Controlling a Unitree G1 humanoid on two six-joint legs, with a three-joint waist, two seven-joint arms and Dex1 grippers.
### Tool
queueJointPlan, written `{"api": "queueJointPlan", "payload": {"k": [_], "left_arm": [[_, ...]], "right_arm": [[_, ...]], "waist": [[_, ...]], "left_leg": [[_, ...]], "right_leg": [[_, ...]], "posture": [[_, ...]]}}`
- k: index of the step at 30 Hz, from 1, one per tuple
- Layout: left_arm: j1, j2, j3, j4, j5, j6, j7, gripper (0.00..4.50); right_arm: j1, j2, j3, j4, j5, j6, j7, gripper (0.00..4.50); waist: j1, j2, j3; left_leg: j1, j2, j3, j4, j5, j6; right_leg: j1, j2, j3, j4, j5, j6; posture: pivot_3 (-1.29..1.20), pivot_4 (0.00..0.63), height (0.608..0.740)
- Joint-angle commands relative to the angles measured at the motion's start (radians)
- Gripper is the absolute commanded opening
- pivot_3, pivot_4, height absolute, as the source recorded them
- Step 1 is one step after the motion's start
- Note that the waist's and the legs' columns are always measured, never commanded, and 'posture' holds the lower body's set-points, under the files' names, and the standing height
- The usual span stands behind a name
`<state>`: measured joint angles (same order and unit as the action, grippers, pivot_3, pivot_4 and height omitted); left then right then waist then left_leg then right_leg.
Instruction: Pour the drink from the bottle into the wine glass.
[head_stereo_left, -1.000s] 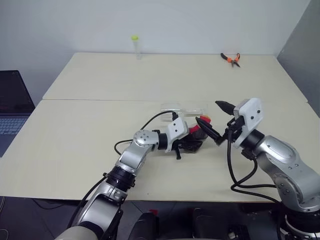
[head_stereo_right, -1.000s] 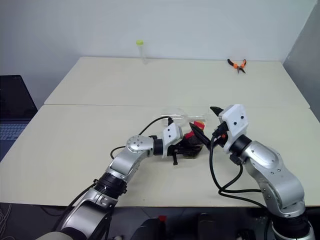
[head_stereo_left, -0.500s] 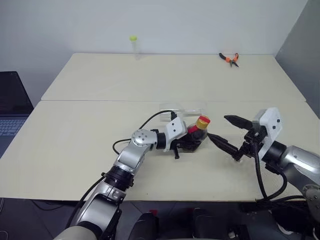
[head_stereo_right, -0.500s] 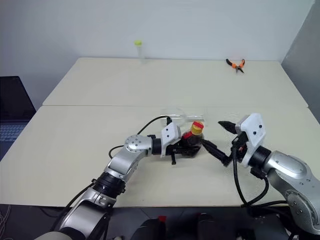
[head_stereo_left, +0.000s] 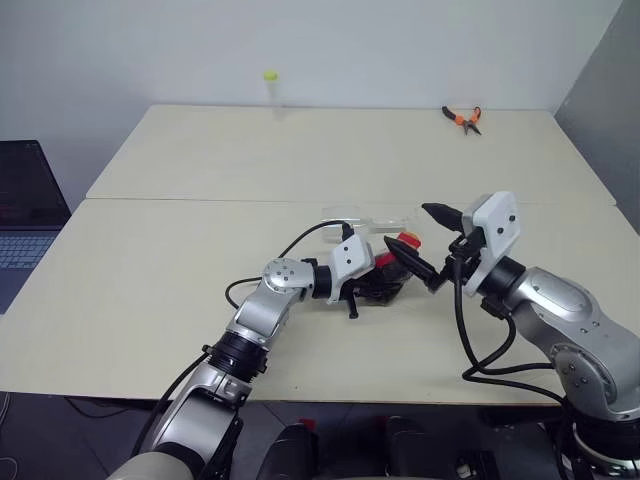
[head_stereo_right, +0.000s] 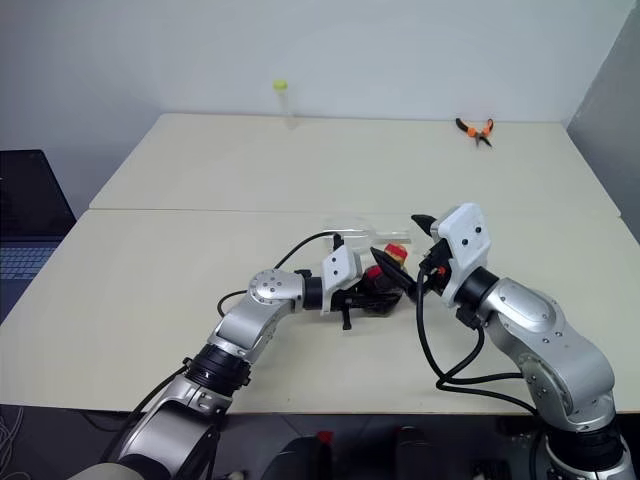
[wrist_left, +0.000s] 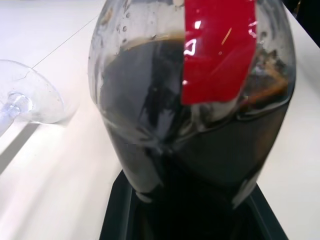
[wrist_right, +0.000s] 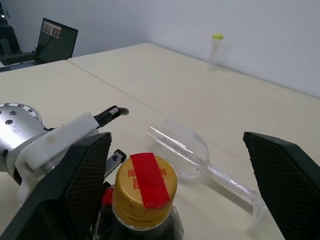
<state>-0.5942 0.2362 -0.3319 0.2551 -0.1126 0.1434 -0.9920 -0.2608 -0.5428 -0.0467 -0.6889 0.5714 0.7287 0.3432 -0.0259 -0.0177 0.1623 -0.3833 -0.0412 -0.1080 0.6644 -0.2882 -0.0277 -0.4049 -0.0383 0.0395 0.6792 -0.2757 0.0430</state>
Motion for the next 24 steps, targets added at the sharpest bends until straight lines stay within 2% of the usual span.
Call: {"api": "queueJointPlan", "payload": {"k": [1,6,17,19,24], "left_arm": [[-0.018,-0.009,0.016,-0.033,-0.012,-0.025,0.003,0.72],[-0.017,-0.011,0.016,-0.032,-0.011,-0.027,0.003,0.72],[-0.021,-0.012,0.016,-0.025,-0.010,-0.032,0.000,0.70],[-0.022,-0.013,0.015,-0.024,-0.009,-0.033,0.000,0.70],[-0.024,-0.015,0.013,-0.024,-0.009,-0.032,-0.001,0.70]], "right_arm": [[0.030,-0.021,-0.076,-0.019,0.018,-0.013,0.023,4.50],[0.079,-0.050,-0.120,-0.046,0.059,0.009,0.059,4.50],[0.177,-0.169,-0.265,-0.115,0.287,0.109,0.139,4.50],[0.169,-0.175,-0.261,-0.122,0.308,0.116,0.126,4.50],[0.074,-0.090,-0.136,-0.123,0.268,0.115,0.009,4.50]], "waist": [[-0.001,0.000,0.000],[-0.001,0.000,0.000],[0.000,0.000,0.000],[-0.001,0.000,0.000],[-0.003,0.000,0.000]], "left_leg": [[0.000,0.000,0.000,0.000,0.000,0.000],[0.000,0.000,0.000,0.000,0.000,0.000],[0.000,0.000,0.001,0.000,0.000,0.000],[0.001,0.000,0.001,0.000,0.000,0.000],[0.001,0.001,0.000,0.000,0.000,0.000]], "right_leg": [[0.000,0.000,0.000,0.000,0.000,0.000],[0.000,0.000,0.000,0.000,0.000,0.000],[0.000,0.000,0.000,0.000,0.000,0.000],[0.001,0.000,0.001,0.000,0.000,0.000],[0.000,0.001,0.000,0.001,0.000,0.000]], "posture": [[0.00,0.150,0.740],[0.00,0.150,0.740],[0.00,0.150,0.740],[0.00,0.150,0.740],[0.00,0.150,0.740]]}}
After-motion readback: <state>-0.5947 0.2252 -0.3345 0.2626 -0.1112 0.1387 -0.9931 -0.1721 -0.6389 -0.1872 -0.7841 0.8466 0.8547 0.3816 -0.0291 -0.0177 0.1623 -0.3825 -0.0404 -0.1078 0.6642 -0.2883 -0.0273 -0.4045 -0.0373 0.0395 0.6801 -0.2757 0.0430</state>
